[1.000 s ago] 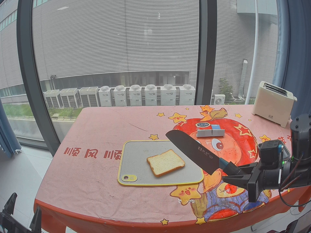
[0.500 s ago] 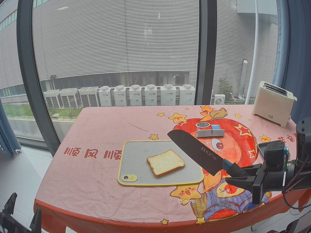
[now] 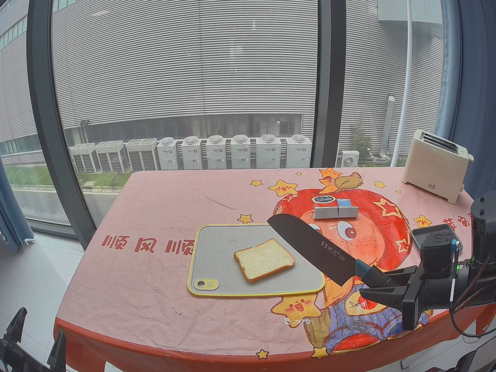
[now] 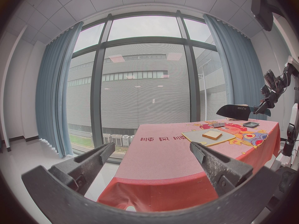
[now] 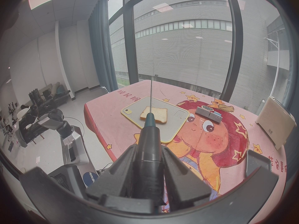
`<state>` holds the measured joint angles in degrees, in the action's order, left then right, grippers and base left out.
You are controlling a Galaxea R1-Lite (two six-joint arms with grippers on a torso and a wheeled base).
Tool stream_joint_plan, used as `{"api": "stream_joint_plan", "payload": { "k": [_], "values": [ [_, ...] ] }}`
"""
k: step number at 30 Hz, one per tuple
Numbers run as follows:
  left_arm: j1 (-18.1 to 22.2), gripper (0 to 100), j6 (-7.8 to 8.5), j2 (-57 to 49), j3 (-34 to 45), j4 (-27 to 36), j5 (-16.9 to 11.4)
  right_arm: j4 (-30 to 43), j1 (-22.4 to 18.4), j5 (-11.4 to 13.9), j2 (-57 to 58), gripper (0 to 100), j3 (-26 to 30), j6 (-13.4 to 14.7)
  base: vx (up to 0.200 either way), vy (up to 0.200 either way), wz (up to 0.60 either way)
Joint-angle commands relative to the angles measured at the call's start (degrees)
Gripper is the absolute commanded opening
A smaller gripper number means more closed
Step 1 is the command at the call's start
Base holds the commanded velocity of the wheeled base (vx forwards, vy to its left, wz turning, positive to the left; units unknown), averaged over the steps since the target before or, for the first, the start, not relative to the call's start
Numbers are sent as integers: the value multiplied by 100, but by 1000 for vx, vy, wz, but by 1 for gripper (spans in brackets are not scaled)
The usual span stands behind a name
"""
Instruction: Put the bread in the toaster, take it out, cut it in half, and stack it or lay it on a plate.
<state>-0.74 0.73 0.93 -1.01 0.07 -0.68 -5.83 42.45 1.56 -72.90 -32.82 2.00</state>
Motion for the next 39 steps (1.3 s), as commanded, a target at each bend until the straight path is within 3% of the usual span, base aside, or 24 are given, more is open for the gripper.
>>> {"api": "stream_joint_plan", "payload": {
  "k": [1, 2, 39],
  "values": [
    [-5, 100, -3, -84, 101, 1, -2, -24, 27, 2, -14, 0, 21, 2, 0, 0, 0],
    [-5, 0, -3, -84, 101, 1, -2, -24, 27, 2, -14, 0, 21, 2, 0, 0, 0],
    [4, 0, -47, -93, 101, -25, -20, -6, 62, -33, -14, 0, 74, -7, 0, 0, 0]
  ]
}}
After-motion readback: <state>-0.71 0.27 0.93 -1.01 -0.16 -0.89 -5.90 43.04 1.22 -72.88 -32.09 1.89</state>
